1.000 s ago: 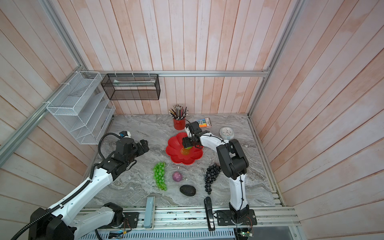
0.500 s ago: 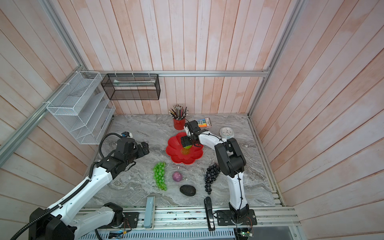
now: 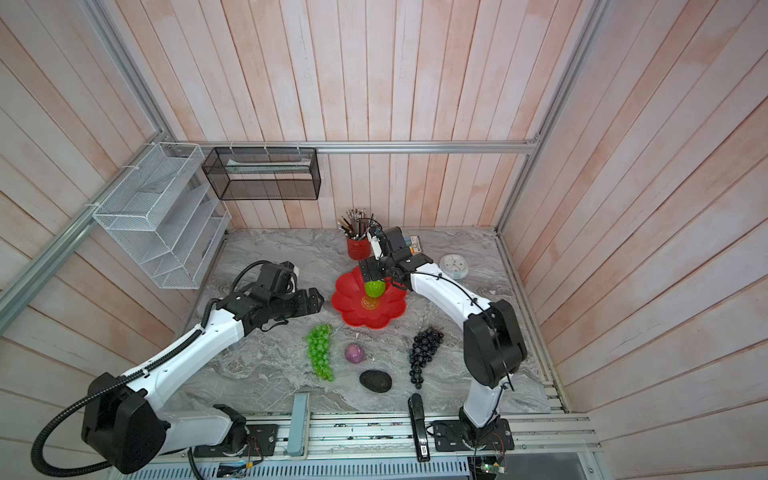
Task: Place and organize the fake fruits in the fruit bowl
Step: 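Carry the green fruit into the red bowl and open the right gripper, then lower the left gripper onto the purple fruit and grasp it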
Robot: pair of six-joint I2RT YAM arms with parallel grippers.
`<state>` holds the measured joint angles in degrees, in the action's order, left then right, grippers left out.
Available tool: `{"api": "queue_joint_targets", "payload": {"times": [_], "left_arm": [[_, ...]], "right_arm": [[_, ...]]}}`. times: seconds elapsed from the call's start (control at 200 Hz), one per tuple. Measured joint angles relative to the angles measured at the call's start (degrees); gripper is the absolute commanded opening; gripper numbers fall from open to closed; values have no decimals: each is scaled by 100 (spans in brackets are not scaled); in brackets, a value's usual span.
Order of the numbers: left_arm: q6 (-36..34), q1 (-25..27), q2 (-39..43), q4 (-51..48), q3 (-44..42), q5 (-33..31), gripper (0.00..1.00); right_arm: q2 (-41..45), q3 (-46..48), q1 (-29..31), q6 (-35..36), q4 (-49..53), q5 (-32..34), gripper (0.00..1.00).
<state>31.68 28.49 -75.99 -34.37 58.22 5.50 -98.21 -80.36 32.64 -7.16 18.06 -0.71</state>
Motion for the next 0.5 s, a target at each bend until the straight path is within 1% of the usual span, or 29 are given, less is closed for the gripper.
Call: {"api": "queue_joint_targets", "payload": {"times": [0.17,0.23,0.28,0.325,0.395,0.5], "left_arm": [[109,850,-452,-146,20,413,93],[197,1158,-597,-175,20,520,92],[273,1401,-710,-190,20,608,89],[363,1600,-835,-212,31,667,89],[452,1779,-1060,-264,105,743,84],[555,1843,-1408,-306,286,767,84]], "right_arm": [[1191,1113,-164,-302,-330,-90,94],[1499,1456,-245,-385,-435,-83,93],[1690,1725,-280,-435,-535,-85,93],[1843,1967,-302,-490,-599,-87,93],[1982,2247,-317,-553,-660,-90,93],[2035,2455,-323,-629,-706,-90,92]]}}
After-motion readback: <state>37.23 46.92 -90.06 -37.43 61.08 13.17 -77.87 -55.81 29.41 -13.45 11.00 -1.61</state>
